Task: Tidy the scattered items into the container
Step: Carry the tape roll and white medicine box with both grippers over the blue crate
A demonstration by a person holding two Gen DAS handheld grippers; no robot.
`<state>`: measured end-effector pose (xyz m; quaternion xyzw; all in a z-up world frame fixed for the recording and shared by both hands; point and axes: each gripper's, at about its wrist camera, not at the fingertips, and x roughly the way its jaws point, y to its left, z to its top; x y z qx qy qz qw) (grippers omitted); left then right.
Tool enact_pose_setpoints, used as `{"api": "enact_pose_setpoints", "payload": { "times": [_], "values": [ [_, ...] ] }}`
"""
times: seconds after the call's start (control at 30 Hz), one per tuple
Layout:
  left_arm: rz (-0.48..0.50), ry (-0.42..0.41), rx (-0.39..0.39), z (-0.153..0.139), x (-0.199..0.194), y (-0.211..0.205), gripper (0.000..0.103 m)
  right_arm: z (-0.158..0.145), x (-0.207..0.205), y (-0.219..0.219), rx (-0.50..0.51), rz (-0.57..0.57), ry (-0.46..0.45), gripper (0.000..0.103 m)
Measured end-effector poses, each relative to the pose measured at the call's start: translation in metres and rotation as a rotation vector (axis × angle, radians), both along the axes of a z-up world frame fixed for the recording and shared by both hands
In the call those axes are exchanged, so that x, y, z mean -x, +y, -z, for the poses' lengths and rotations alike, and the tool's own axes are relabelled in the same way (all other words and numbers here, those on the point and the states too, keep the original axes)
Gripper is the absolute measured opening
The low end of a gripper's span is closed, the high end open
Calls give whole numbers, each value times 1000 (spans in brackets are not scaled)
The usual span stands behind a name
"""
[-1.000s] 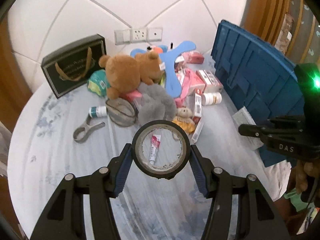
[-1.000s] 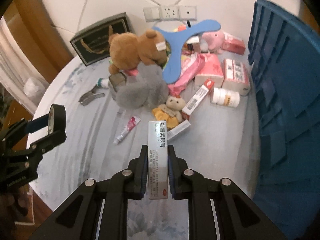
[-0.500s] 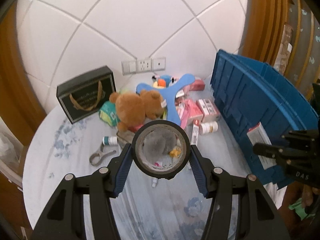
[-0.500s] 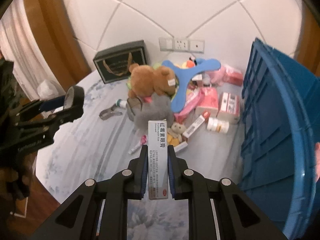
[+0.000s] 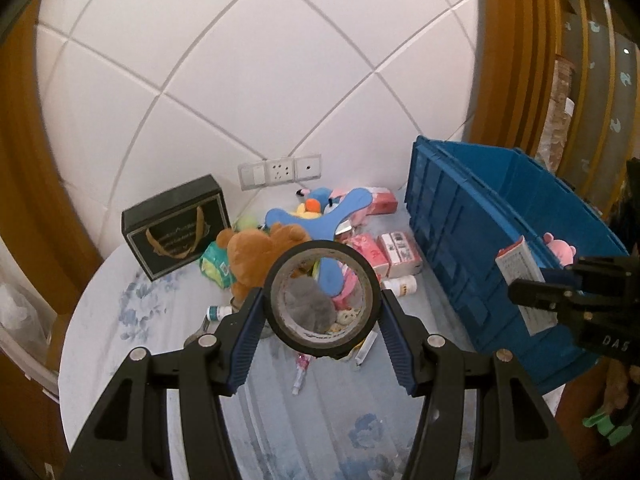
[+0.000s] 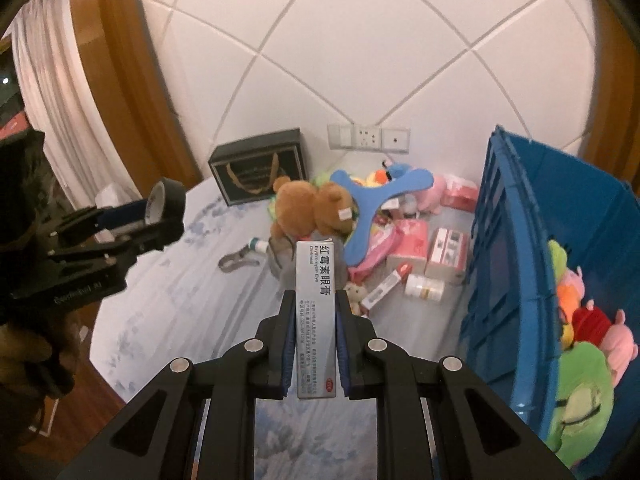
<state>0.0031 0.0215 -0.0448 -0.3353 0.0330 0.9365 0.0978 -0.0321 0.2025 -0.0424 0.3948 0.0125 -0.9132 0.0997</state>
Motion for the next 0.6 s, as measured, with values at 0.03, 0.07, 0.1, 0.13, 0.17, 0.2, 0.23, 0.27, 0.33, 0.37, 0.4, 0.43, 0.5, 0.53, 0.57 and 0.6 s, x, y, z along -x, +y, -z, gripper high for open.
{"api": "enact_pose_setpoints", "payload": {
  "times": [0.03,0.07,0.1,0.13,0.17,0.2,0.23,0.27,0.33,0.37,0.4,0.43,0.5,0.53,0.57,0.6],
  "values": [
    [0,8,5,-3,0,3,56,-4,-2,2,4,0,8,17],
    [1,15,7,-6,0,7,56,-7,-3,5,6,0,19,17],
    [3,22,6,-10,2,11,56,-11,-5,9,10,0,31,17],
    [4,29,9,-13,3,15,56,-14,-7,12,15,1,40,17],
    [5,34,12,-16,4,19,56,-17,-9,16,18,4,49,17],
    [9,41,14,-20,5,24,56,-20,-10,20,20,7,56,17],
    [13,49,16,-23,6,30,56,-24,-12,25,23,9,62,17],
    [18,56,20,-26,6,35,56,-27,-14,30,25,13,70,17],
    [33,72,35,-32,9,50,56,-35,-18,41,31,24,90,17],
    [40,76,35,-34,9,56,56,-38,-20,47,33,29,100,17],
    [51,81,38,-37,11,66,56,-41,-23,54,34,35,112,17],
    [58,86,41,-39,12,72,56,-43,-25,61,36,42,120,17],
    [79,92,41,-43,15,90,56,-46,-30,75,40,58,125,17],
    [88,93,39,-44,16,98,56,-47,-31,83,41,67,128,17],
    [97,92,34,-45,18,105,56,-48,-32,90,43,75,130,17],
    [110,89,31,-45,21,115,56,-49,-35,98,44,85,132,17]
  ]
}}
